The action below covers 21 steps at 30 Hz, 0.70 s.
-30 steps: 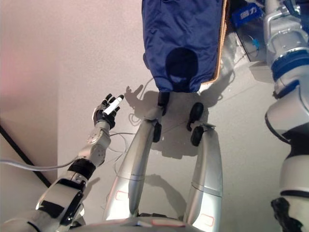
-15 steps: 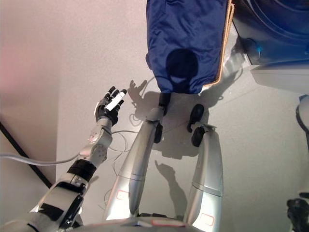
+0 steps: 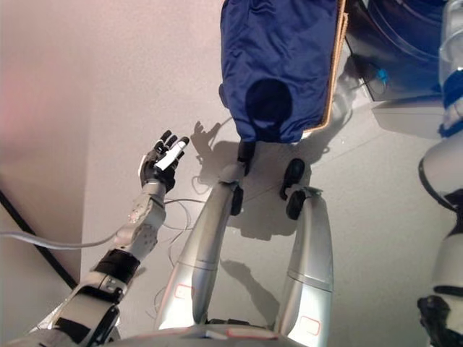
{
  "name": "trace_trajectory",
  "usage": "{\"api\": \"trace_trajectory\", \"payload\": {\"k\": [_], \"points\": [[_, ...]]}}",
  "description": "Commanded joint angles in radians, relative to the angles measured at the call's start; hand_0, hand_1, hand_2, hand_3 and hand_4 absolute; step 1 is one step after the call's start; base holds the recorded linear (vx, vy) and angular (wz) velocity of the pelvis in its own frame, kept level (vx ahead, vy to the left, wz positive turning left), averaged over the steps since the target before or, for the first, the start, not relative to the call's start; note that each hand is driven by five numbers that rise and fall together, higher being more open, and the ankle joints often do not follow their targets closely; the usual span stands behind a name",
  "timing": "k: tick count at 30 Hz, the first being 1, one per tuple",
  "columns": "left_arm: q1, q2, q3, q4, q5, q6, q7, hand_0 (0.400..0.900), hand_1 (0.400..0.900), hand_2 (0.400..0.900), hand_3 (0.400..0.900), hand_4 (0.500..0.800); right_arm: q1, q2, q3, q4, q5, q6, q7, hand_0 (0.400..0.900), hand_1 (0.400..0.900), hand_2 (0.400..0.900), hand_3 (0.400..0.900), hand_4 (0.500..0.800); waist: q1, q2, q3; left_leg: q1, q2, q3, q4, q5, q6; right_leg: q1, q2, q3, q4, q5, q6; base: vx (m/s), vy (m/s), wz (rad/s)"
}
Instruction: Put the clothes in the basket into the washing machine.
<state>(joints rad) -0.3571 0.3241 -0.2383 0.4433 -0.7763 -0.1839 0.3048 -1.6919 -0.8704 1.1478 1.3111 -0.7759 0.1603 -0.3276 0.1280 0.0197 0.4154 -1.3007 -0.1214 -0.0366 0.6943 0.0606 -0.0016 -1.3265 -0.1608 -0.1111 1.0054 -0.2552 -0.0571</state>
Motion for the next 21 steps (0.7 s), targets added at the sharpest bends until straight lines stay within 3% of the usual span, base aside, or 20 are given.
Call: {"api": "trace_trajectory", "payload": {"k": [1,6,10,13,15,17,21], "points": [[0.113,0.007,0.056,-0.048,0.064,-0.042,0.032,0.900,0.900,0.900,0.900,0.800,0.059,0.006,0.002,-0.048,-0.004,0.111,-0.118,0.900,0.900,0.900,0.900,0.800,0.001,0.012,-0.093,0.065,0.009,0.000,0.122,-0.193,-0.016,0.038,0.043,0.050,-0.078,0.049,0.084,-0.05,0.020,-0.07],[0.120,0.012,0.074,-0.073,0.073,-0.040,0.052,0.900,0.900,0.900,0.900,0.800,0.054,0.041,-0.032,-0.193,-0.013,0.104,-0.133,0.900,0.900,0.900,0.900,0.800,-0.005,0.011,-0.078,0.096,0.015,0.008,0.080,-0.176,-0.018,0.066,0.046,0.056,-0.114,0.074,0.085,-0.06,0.029,-0.07],[0.139,0.004,0.095,-0.091,0.079,-0.032,0.064,0.900,0.900,0.900,0.900,0.800,0.151,0.025,-0.156,-0.497,-0.017,0.108,-0.164,0.900,0.900,0.900,0.900,0.800,-0.021,0.014,-0.062,0.167,0.021,0.011,0.030,-0.164,-0.015,0.140,0.056,0.056,-0.166,0.091,0.087,-0.04,0.037,-0.11],[0.161,-0.012,0.103,-0.076,0.081,-0.021,0.072,0.900,0.900,0.900,0.900,0.800,0.297,0.037,-0.336,-0.727,0.066,0.066,-0.202,0.900,0.900,0.900,0.900,0.800,-0.032,0.012,-0.054,0.248,0.021,0.008,-0.013,-0.158,-0.009,0.221,0.060,0.057,-0.208,0.105,0.093,-0.03,0.040,-0.10],[0.173,-0.017,0.094,-0.077,0.081,-0.010,0.067,0.900,0.900,0.900,0.900,0.800,0.436,0.094,-0.467,-0.842,0.215,-0.007,-0.200,0.900,0.900,0.900,0.900,0.800,-0.035,0.013,-0.039,0.320,0.020,0.004,-0.048,-0.152,-0.006,0.304,0.063,0.049,-0.255,0.116,0.095,-0.02,0.052,-0.09],[0.173,-0.042,0.077,0.026,0.084,0.020,0.050,0.900,0.900,0.900,0.900,0.800,0.596,0.188,-0.598,-0.905,0.435,-0.098,-0.183,0.900,0.900,0.900,0.900,0.800,-0.044,0.007,-0.029,0.405,0.023,0.004,-0.093,-0.147,-0.001,0.396,0.070,0.043,-0.311,0.132,0.100,-0.01,0.065,-0.11],[0.176,-0.067,0.074,0.171,0.110,0.070,0.006,0.900,0.900,0.900,0.900,0.800,0.867,0.383,-0.736,-0.825,0.786,-0.189,-0.097,0.900,0.900,0.900,0.900,0.800,-0.053,0.003,-0.016,0.595,0.022,0.005,-0.192,-0.136,0.008,0.603,0.082,0.034,-0.445,0.165,0.113,0.02,0.076,-0.12]]}}
